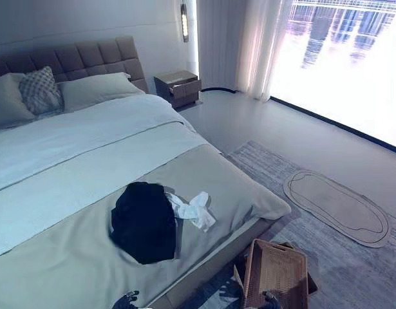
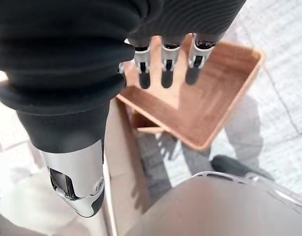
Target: Pick up clothes into the bucket
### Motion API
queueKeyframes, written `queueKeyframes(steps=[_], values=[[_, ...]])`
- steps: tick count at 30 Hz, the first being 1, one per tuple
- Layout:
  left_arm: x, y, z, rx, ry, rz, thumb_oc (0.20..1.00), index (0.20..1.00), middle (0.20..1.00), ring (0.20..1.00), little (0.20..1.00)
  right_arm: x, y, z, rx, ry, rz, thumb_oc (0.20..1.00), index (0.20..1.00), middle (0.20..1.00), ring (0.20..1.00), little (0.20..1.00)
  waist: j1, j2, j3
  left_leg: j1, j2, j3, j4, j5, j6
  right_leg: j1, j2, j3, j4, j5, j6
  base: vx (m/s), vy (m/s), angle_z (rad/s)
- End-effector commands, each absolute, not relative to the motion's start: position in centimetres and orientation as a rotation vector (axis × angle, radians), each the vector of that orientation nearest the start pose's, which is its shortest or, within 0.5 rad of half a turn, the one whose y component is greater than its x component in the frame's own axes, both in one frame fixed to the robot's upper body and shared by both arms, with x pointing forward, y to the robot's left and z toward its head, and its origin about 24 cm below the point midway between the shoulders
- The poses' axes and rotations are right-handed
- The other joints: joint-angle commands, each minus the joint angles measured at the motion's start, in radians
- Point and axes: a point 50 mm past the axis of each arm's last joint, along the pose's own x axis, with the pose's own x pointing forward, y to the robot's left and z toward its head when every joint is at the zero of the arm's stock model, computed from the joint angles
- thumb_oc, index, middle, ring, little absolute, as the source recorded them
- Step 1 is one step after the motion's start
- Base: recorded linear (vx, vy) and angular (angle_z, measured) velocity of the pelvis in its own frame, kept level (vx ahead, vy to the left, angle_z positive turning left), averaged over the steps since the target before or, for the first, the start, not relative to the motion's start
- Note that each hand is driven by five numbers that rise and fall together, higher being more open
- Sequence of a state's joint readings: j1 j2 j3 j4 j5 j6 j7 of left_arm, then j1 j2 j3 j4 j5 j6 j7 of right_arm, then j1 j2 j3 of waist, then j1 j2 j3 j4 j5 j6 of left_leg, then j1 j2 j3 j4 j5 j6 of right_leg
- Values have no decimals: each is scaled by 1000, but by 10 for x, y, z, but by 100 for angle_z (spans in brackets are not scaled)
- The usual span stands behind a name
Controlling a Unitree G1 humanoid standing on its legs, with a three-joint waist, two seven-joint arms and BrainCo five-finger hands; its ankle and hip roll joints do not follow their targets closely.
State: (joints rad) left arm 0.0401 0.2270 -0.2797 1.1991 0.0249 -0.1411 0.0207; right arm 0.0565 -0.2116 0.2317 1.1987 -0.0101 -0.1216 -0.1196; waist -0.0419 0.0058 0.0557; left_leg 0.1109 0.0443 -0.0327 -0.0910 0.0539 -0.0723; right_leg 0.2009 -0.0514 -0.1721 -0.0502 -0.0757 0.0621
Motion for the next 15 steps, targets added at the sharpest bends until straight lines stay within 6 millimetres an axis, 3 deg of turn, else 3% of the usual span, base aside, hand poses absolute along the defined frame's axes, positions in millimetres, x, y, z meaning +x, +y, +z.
queueKeyframes(steps=[1,15], values=[[108,190,-162,337,1076,-175,1000,1000,1000,1000,1000,115,-220,-155,-445,1051,14,1000,1000,1000,1000,1000,-4,-26,46,54,-46,50,49,-118,39,-60,-43,25,20,45,54,165,49,38],[112,197,-160,341,1052,-93,1000,1000,1000,1000,1000,113,-220,-156,-438,1050,-6,1000,1000,1000,1000,1000,0,-29,50,49,-48,48,52,-118,39,-61,-44,22,20,45,54,0,0,0]])
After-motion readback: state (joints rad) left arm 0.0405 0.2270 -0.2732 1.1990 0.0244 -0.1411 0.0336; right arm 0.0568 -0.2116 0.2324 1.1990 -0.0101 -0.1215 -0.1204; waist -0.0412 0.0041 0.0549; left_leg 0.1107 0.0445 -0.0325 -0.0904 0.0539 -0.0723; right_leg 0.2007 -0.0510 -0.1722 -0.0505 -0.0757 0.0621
